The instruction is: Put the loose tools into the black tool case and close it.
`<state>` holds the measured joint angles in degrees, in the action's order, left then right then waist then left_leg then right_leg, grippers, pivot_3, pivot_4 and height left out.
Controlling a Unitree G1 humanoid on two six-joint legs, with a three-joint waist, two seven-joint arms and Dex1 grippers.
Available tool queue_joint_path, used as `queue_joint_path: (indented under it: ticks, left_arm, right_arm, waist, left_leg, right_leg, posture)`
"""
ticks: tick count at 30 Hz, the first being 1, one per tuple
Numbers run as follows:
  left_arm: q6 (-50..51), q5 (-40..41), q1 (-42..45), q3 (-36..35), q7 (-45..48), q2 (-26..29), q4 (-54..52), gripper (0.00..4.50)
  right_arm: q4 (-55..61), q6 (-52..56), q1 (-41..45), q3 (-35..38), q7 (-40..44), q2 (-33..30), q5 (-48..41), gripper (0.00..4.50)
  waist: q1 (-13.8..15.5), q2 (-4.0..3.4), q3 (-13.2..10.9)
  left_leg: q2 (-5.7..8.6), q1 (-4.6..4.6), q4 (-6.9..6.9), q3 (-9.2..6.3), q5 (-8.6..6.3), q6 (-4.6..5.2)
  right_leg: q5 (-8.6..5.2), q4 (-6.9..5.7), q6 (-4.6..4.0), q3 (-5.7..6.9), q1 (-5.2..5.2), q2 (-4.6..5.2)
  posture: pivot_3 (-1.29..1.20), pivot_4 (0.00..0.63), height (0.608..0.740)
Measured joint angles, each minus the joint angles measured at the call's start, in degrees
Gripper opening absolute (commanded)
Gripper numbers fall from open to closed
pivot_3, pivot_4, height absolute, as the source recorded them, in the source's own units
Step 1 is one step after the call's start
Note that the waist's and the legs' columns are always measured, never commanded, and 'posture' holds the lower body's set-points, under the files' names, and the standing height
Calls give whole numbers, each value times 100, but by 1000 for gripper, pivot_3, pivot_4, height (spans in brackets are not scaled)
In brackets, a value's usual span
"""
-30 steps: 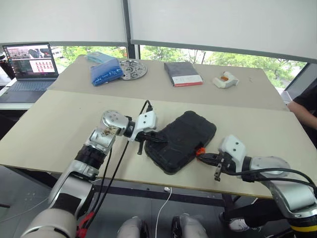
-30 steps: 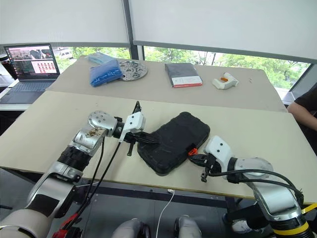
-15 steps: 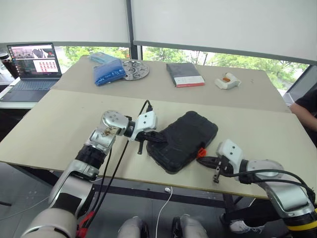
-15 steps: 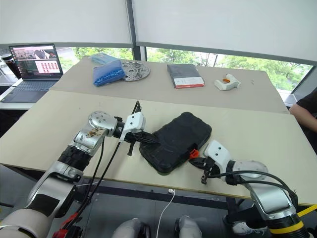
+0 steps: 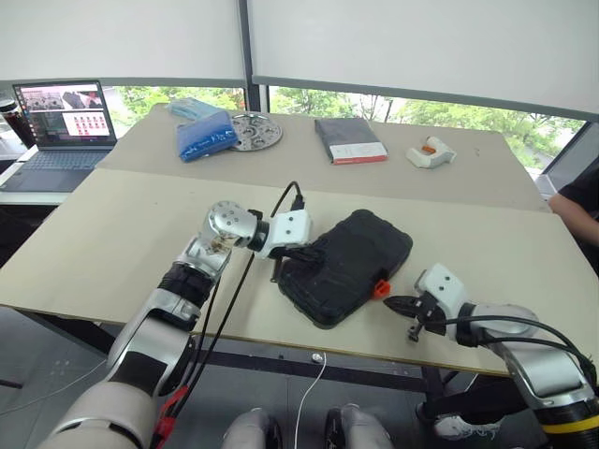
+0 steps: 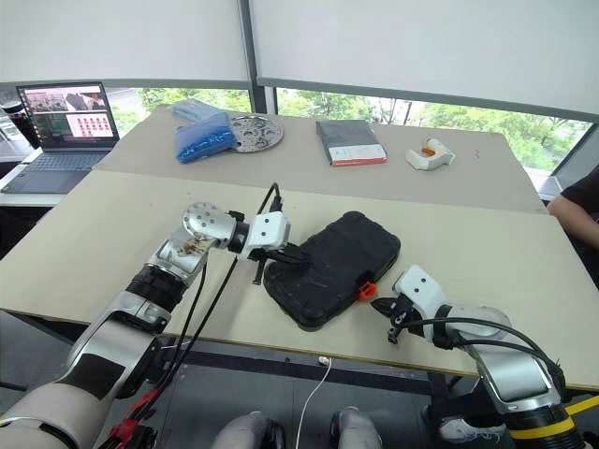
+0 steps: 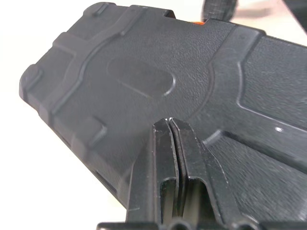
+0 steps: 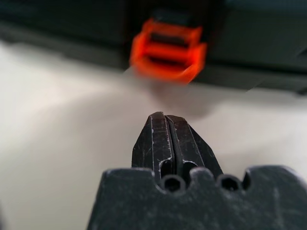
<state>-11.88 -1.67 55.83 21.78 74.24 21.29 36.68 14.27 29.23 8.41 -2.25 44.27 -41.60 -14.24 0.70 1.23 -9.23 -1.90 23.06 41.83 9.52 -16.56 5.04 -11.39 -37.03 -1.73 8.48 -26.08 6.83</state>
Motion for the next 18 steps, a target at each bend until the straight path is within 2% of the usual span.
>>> queue_joint_path:
  ticks: [5,13,18]
  left_arm:
    - [-602,-300,220,99,-226,-68,402,100]
    - [-1037,-536,404,104,-385,-128,901,100]
    - [-1075,-592,470,92,-410,-298,1052,100]
  right_arm:
    - [30,332,206,35,-68,149,-96,0]
    - [346,867,460,560,-60,174,-691,0]
    - [581,837,519,341,-78,332,-712,0]
  waist:
    - [-33,0,0]
    - [-117,-6,4]
    - [-51,-19,18]
  left_leg:
    - [0,0,0,1,1,-1]
    - [-5,-13,-2,-1,-8,16]
    - [-3,-11,0,-2,-13,25]
  right_leg:
    - [6,0,-6,-2,-2,-2]
    - [13,-2,-4,-4,4,-8]
    - [13,0,-4,-1,4,0]
  posture:
    - [0,150,718]
    - [0,150,718]
    - [0,150,718]
